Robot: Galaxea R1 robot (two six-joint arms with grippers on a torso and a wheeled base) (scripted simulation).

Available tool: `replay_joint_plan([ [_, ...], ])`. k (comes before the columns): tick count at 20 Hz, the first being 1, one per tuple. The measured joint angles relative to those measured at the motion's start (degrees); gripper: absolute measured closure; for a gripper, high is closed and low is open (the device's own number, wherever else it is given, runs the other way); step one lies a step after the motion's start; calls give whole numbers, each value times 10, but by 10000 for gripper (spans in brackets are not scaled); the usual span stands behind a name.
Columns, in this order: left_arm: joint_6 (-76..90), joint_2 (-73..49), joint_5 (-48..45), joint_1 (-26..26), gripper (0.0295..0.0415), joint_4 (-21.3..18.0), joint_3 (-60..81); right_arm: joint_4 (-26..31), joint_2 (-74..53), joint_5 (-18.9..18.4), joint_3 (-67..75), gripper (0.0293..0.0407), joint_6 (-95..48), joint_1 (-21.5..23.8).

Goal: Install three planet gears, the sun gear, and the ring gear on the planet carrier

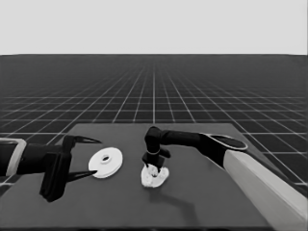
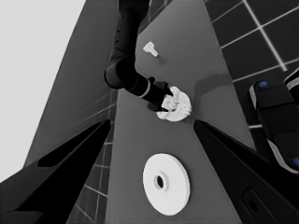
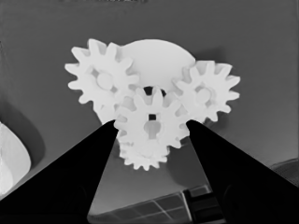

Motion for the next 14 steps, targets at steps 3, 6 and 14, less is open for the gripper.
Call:
replay_joint_plan([
  [3, 0, 0, 0, 0, 326, 0, 0, 0, -1, 0, 0, 390, 18, -2],
  [6, 0, 0, 0, 0, 326, 0, 0, 0, -1, 0, -1, 390, 36, -2],
  [14, 0, 0, 0, 0, 326, 0, 0, 0, -1, 0, -1, 390, 84, -2],
])
